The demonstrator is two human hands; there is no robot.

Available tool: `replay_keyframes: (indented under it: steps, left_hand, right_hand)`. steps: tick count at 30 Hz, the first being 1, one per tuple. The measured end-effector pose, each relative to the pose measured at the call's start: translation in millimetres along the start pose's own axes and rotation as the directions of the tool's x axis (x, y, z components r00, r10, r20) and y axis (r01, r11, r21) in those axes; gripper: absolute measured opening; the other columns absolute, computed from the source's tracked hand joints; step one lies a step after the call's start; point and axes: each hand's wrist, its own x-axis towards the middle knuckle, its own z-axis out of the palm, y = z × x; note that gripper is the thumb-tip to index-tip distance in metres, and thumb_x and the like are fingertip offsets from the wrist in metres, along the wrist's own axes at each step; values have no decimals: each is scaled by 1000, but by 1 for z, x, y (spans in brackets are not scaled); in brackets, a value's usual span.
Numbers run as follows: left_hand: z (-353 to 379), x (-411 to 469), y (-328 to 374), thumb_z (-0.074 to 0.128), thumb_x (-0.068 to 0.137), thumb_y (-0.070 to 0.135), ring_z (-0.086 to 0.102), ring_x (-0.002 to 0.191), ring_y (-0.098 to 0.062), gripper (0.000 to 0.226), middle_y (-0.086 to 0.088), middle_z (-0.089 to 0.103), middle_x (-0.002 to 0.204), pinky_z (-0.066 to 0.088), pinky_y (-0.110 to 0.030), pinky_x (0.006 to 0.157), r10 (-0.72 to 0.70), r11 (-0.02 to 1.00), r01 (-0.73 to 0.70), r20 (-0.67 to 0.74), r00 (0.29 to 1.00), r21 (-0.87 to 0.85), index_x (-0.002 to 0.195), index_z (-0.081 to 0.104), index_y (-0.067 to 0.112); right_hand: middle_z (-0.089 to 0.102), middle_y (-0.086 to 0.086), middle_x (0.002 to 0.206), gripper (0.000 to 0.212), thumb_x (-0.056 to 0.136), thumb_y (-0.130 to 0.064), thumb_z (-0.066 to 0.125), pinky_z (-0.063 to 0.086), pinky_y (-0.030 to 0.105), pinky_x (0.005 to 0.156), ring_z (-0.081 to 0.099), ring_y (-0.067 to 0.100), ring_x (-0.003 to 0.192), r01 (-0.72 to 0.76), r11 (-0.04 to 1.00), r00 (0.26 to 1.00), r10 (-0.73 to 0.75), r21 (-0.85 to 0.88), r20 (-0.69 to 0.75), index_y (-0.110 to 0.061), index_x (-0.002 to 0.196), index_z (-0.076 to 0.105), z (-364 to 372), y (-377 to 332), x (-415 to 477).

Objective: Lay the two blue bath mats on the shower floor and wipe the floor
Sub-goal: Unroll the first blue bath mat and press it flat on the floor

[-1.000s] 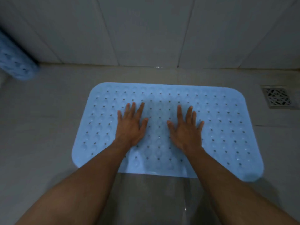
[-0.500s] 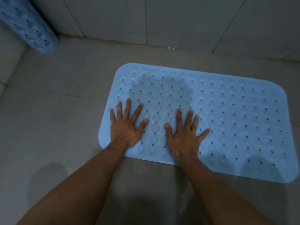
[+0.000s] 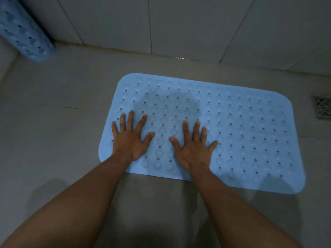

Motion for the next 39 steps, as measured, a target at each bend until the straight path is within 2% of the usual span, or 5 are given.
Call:
replay_keyframes:
  steps: [5, 8, 17, 22, 39]
  left_hand:
    - [-9, -5, 30, 18, 94, 70, 1, 152, -35, 76, -13, 13, 165, -1, -64, 118, -63, 998, 63, -130, 989, -7, 158, 12, 29]
    - [5, -11, 87, 23, 95, 66, 6, 152, -37, 76, -17, 20, 163, 3, -67, 116, 72, 997, -80, -236, 969, -24, 158, 17, 25]
    - [42, -17, 259, 11, 91, 77, -22, 148, -39, 77, -4, -15, 166, -14, -73, 109, 243, 969, -247, -90, 966, -30, 156, -10, 42]
    - [46, -18, 279, 1, 76, 92, -31, 143, -43, 88, 2, -24, 164, -13, -74, 107, 105, 994, -105, -18, 994, -16, 150, -20, 49]
    - [44, -17, 283, 3, 71, 97, -25, 147, -42, 95, 1, -23, 164, -7, -74, 109, 102, 994, -100, -36, 994, 38, 150, -21, 49]
  right_hand:
    - [6, 2, 167, 68, 96, -70, 12, 21, 62, 109, 20, 31, 146, 144, 989, 989, -143, 42, -36, -43, 155, -7, -35, 33, -1]
    - [19, 9, 164, 64, 100, -61, 21, 27, 56, 109, 30, 34, 141, 135, 989, 979, -124, 58, -160, -37, 158, 11, -49, 81, -2]
    - [-17, 2, 165, 69, 96, -70, 9, -9, 65, 116, -17, 26, 151, -99, 995, 993, 99, -9, -65, -42, 156, -8, -50, 262, 13]
    - [-21, 0, 165, 73, 93, -77, 10, -9, 64, 116, -18, 25, 151, -72, 997, 990, 76, 37, -123, -45, 152, -20, -27, 276, 13]
    - [-18, 3, 165, 74, 93, -78, 12, -9, 65, 116, -18, 24, 151, -48, 998, 984, 53, 37, -167, -46, 152, -18, -25, 280, 16]
